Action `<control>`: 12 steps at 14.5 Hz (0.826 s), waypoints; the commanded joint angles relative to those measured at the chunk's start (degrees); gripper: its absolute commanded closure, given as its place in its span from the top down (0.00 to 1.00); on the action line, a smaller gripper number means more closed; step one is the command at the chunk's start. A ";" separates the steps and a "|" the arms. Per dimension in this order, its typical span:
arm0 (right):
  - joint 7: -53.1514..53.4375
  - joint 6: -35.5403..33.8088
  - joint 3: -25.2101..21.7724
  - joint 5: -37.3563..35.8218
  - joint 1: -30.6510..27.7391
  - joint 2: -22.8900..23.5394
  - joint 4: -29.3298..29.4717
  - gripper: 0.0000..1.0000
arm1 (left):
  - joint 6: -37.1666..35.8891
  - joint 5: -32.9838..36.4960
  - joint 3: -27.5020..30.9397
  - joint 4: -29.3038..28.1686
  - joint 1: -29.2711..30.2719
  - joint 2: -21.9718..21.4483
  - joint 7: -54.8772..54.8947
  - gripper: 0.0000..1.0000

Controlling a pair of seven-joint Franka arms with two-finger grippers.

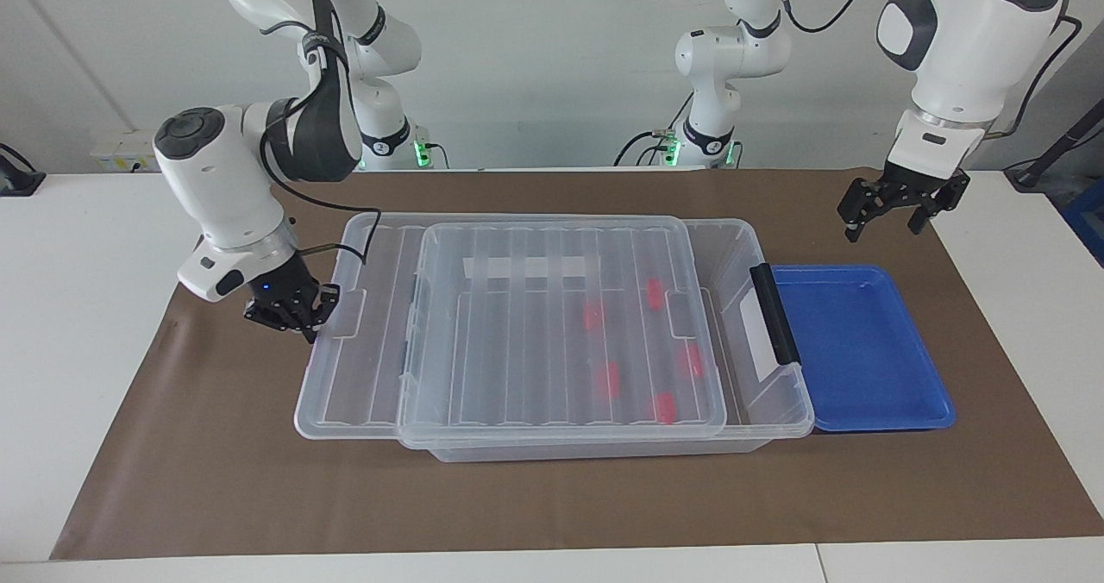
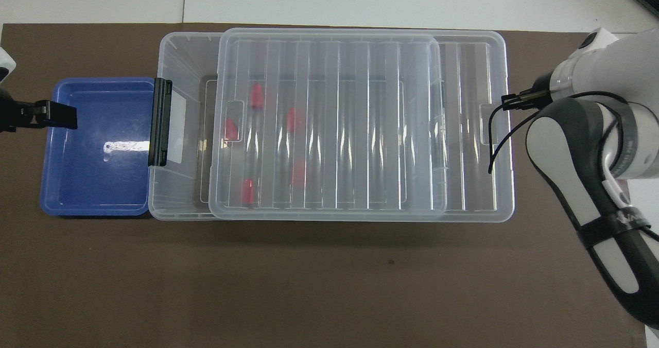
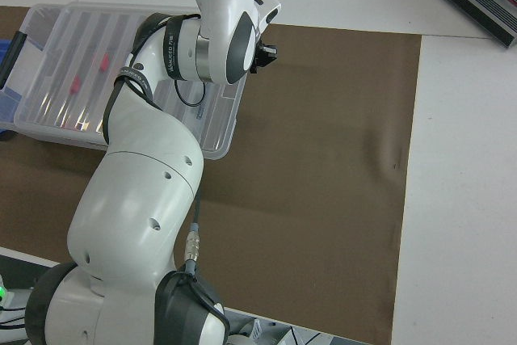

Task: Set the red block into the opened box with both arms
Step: 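Slide the clear lid back over the box with the right gripper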

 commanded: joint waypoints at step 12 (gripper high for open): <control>8.48 0.16 0.93 1.57 6.75 -2.18 -4.41 0.00 | -0.25 -1.00 0.68 -0.19 -1.02 -0.85 0.78 1.00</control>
